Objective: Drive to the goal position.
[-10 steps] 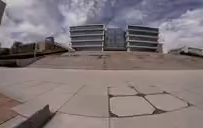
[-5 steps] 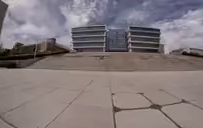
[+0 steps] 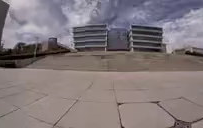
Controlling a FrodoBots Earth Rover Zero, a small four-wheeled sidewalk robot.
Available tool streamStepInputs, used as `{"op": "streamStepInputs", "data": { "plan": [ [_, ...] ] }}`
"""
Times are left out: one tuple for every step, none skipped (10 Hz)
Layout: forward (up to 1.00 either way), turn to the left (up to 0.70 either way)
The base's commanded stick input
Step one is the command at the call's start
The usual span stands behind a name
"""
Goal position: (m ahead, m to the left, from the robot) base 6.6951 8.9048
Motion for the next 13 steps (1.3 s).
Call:
{"op": "streamStepInputs", "data": {
  "plan": [
    [1.00, 0.40],
    [1.00, 0.40],
    [1.00, 0.40],
    [1.00, 0.40],
    [1.00, 0.40],
    [1.00, 0.40],
    [1.00, 0.40],
    [1.00, 0.40],
    [1.00, 0.40],
    [1.00, 0.40],
    [1.00, 0.40],
    [1.00, 0.40],
    [1.00, 0.40]
  ]
}}
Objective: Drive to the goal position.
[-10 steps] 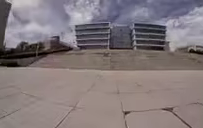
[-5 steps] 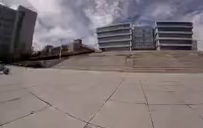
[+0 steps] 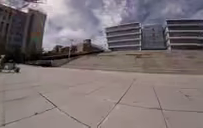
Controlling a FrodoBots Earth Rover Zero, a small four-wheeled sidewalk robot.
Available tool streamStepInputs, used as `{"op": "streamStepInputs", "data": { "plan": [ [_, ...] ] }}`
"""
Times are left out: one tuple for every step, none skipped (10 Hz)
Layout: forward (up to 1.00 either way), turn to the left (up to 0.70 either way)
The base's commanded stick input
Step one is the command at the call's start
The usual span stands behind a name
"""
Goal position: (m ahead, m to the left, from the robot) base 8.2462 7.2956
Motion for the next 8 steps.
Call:
{"op": "streamStepInputs", "data": {
  "plan": [
    [1.00, 0.40],
    [1.00, 0.40],
    [1.00, 0.34],
    [1.00, 0.10],
    [1.00, 0.00],
    [1.00, 0.00],
    [1.00, 0.00],
    [1.00, 0.00]
  ]
}}
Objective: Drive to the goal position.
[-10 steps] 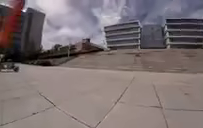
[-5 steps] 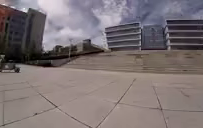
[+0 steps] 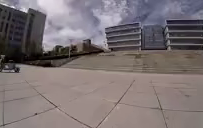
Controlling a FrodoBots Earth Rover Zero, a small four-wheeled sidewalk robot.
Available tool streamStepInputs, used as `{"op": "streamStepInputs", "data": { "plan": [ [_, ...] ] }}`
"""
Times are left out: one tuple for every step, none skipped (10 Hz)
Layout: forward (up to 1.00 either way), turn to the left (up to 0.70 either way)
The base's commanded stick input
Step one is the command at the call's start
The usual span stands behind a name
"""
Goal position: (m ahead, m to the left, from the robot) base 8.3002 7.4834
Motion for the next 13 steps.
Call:
{"op": "streamStepInputs", "data": {
  "plan": [
    [0.81, 0.00],
    [0.01, 0.00],
    [0.41, 0.00],
    [1.00, 0.00],
    [1.00, 0.00],
    [1.00, 0.00],
    [1.00, 0.00],
    [1.00, 0.00],
    [1.00, 0.00],
    [1.00, 0.00],
    [1.00, 0.00],
    [1.00, 0.00],
    [1.00, 0.00]
  ]
}}
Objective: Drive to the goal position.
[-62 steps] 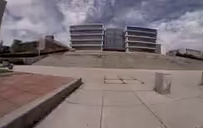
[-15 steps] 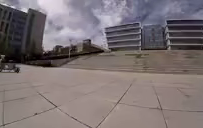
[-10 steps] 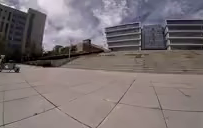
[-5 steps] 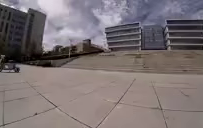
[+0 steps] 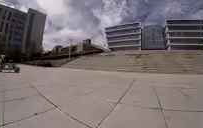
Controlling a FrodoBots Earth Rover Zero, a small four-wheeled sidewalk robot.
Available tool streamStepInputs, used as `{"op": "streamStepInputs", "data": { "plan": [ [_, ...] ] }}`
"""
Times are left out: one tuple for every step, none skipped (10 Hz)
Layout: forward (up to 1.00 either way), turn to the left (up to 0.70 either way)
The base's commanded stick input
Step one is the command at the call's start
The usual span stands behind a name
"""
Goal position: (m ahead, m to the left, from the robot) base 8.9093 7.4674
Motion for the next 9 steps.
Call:
{"op": "streamStepInputs", "data": {
  "plan": [
    [1.00, 0.00],
    [1.00, 0.00],
    [1.00, 0.00],
    [1.00, 0.00],
    [1.00, 0.00],
    [1.00, 0.00],
    [1.00, 0.00],
    [1.00, 0.01],
    [1.00, 0.09]
  ]
}}
